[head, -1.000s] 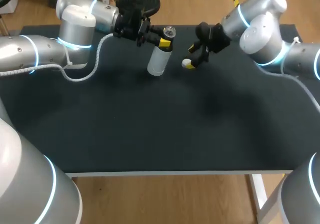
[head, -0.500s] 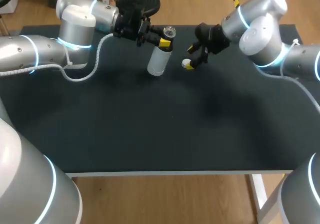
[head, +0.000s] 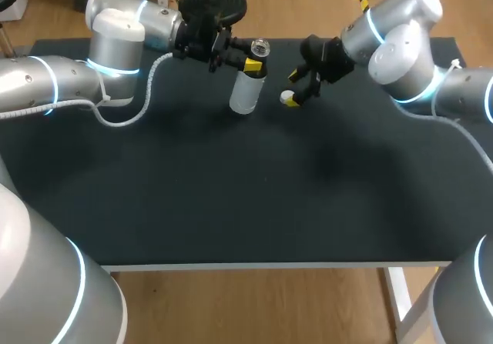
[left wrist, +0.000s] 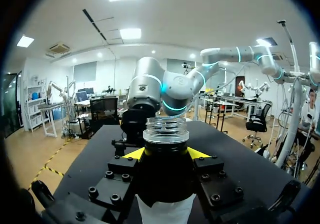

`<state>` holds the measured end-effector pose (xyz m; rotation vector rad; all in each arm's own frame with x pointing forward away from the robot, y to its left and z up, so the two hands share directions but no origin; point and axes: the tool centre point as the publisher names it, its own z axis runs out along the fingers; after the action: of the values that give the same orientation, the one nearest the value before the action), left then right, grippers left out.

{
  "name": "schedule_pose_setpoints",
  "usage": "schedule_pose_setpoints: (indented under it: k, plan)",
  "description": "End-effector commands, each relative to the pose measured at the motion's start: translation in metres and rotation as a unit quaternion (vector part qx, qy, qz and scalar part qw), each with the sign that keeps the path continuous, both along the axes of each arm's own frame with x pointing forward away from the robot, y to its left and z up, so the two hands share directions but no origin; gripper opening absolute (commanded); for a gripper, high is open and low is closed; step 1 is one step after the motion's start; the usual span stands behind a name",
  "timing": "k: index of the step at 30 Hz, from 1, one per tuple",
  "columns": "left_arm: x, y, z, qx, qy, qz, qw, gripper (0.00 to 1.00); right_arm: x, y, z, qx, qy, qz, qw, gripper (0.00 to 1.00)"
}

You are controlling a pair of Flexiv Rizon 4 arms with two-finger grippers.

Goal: Unscrew the bottle cap

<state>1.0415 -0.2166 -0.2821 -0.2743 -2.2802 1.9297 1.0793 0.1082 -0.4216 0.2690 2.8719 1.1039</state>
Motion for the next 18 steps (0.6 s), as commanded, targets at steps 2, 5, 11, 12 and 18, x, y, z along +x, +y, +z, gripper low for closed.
schedule_pose_setpoints:
  k: [2, 5, 11, 12, 18]
  plan:
    - [-0.001, 0.007, -0.005, -0.02, -0.01, -0.009, 1.0, 0.0, 0.0, 0.0, 0.0, -0.001, 0.001, 0.0, 1.0, 1.0]
    - [-0.001, 0.009, -0.007, -0.032, -0.006, -0.007, 0.999, 0.0, 0.0, 0.0, 0.0, -0.001, 0.001, 0.0, 1.0, 1.0]
    - [0.001, 0.014, -0.012, -0.061, 0.009, 0.001, 0.998, 0.0, 0.0, 0.0, 0.0, -0.001, 0.001, 0.0, 1.0, 1.0]
    - [0.001, 0.014, -0.013, -0.062, 0.007, -0.001, 0.998, 0.0, 0.0, 0.0, 0.0, -0.001, 0.001, 0.0, 1.0, 1.0]
    - [0.001, 0.014, -0.016, -0.071, 0.02, 0.003, 0.997, 0.0, 0.0, 0.0, 0.0, -0.001, 0.001, 0.0, 1.0, 1.0]
